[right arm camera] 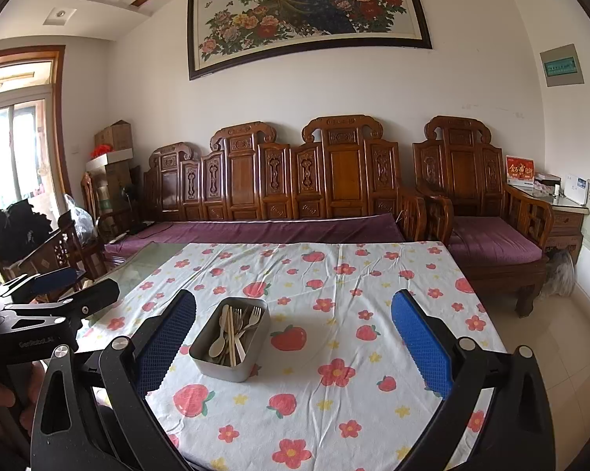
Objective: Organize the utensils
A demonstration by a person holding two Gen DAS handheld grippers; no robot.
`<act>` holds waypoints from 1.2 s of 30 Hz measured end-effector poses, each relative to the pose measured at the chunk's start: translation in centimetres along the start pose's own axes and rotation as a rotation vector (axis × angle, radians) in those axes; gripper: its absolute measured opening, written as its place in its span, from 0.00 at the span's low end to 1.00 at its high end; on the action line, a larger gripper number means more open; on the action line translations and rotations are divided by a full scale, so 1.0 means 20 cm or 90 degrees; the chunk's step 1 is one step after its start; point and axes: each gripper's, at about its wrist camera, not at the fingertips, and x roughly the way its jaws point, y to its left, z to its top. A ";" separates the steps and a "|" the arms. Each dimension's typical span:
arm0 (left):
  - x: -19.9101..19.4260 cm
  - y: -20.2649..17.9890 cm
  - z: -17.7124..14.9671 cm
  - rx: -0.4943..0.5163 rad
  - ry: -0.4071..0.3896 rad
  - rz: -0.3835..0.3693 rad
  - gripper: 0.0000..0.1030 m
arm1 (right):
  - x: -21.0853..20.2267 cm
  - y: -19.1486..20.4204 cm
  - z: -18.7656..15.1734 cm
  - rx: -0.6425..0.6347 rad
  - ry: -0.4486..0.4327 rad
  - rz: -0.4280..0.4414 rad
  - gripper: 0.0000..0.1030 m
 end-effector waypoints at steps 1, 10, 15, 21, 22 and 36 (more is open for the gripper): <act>0.00 0.00 0.00 0.000 0.000 0.000 0.92 | 0.00 0.00 0.00 0.000 0.000 0.000 0.97; -0.01 -0.02 0.01 0.004 -0.006 0.005 0.92 | 0.00 0.00 0.00 -0.001 0.000 0.000 0.97; -0.01 -0.02 0.01 0.004 -0.006 0.005 0.92 | 0.00 0.00 0.00 -0.001 0.000 -0.001 0.97; -0.01 -0.02 0.01 0.003 -0.007 0.005 0.92 | 0.00 0.00 -0.01 -0.001 -0.001 -0.001 0.97; -0.01 -0.02 0.01 0.004 -0.006 0.005 0.92 | 0.00 0.00 -0.01 -0.001 0.000 -0.001 0.97; -0.01 -0.02 0.00 0.003 -0.007 0.005 0.92 | 0.00 0.01 -0.01 -0.002 0.000 -0.001 0.97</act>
